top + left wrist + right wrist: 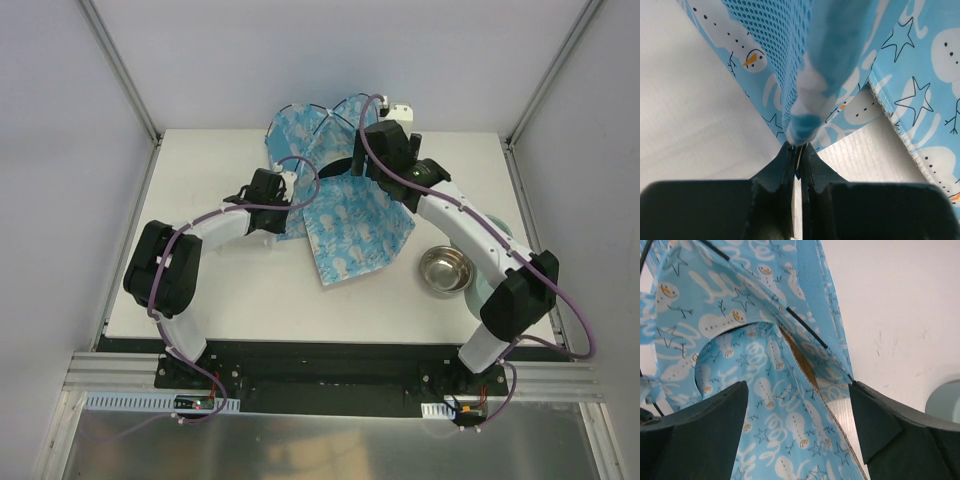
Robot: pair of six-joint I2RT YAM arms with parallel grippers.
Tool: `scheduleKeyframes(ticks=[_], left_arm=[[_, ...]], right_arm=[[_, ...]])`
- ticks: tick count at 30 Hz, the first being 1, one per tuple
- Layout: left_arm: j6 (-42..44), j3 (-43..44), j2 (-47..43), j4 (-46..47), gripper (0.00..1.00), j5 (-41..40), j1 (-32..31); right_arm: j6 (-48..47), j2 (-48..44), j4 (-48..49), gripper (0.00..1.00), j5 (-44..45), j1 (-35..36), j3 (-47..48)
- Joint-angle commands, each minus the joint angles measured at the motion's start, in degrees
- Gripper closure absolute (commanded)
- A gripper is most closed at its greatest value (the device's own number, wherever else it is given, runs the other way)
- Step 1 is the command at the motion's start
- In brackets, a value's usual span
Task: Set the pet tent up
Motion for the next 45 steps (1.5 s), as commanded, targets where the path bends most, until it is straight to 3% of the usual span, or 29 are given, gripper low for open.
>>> scheduleKeyframes(ticks=[1,9,17,24,30,33,36,41,45], left_arm=[[-2.6,1.6,0.9,-3.2,1.0,-0.5,-0.5],[-3.3,2.0,1.3,-3.5,1.0,-1.2,-0.5],[-5.0,2.8,1.6,-4.3,1.0,-0.5,-0.5],[-6.5,3.2,1.3,-4.7,1.0,0.6,-0.5],[-7.3,3.0,0.3,-5.1,1.0,3.3,-0.5],[-7.7,2.7,0.1,-5.2,1.0,4.9,-0.5],[-7.6,2.5,-0.2,-5.3,1.0,6.2,-0.5],[-7.6,2.3,-0.4,-5.3,1.0,8.0,-0.5],[-7.4,2.1,-0.6,-5.4,1.0,8.9,-0.5]], right_arm=[[3.1,-5.7,-11.0,0.12,-3.1,-0.2,-0.3],[17.2,-23.3,-18.1,0.11,-3.3,-0.2,-17.6],[21.2,-31.9,-13.0,0.11,-9.1,-0.2,-32.9],[23.1,-31.5,7.0,0.11,-16.8,-0.2,-48.4],[24.2,-23.3,26.0,0.15,-21.2,-0.2,-51.2],[24.3,-18.3,28.4,0.21,-23.4,-0.2,-48.5],[25.3,-15.7,30.6,0.35,-25.3,-0.2,-47.1],[27.4,-16.2,33.9,0.65,-24.2,-0.1,-46.2],[28.4,-14.7,35.1,0.76,-21.9,-0.1,-44.3]])
